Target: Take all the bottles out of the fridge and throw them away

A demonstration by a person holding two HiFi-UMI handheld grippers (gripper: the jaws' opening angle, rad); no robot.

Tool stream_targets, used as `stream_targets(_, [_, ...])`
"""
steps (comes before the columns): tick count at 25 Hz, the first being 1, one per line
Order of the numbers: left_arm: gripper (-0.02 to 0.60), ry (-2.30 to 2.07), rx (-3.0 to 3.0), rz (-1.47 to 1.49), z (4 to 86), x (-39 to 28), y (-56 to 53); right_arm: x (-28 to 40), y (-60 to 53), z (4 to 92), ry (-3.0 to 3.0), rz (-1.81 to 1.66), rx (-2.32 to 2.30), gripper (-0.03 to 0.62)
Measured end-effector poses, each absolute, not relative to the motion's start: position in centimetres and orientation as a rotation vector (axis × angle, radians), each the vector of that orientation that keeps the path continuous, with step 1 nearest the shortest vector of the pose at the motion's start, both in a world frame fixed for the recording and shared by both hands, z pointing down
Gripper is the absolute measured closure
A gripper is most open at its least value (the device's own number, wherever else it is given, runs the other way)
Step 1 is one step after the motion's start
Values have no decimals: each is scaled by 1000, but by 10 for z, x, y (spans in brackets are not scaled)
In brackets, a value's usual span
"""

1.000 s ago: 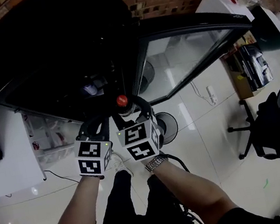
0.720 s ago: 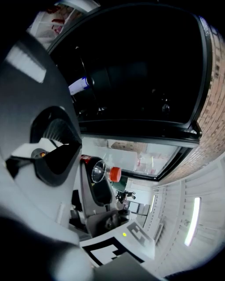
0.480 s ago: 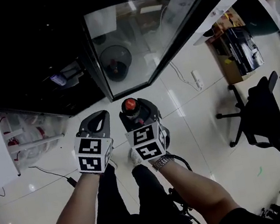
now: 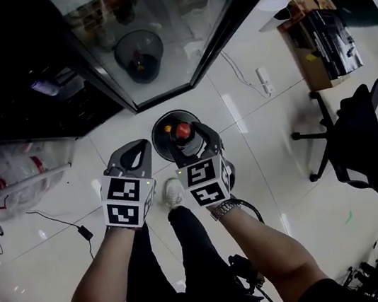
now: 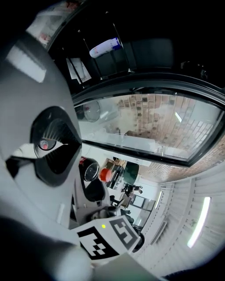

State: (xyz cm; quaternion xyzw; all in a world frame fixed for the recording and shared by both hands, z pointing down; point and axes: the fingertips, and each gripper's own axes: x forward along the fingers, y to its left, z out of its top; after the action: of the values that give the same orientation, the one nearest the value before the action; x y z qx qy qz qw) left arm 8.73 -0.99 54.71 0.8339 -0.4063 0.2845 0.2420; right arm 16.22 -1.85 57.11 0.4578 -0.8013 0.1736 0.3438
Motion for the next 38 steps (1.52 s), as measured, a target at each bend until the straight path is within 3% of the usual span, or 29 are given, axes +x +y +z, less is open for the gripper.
stream_targets(14, [578,-1026,2255,838,597,114,6,194,-17,641,-2019,471,1210,295])
stream_targets(38, [578,-1081,2249,841,575,95,-2,172,-10,624,-2062,517,1200,321])
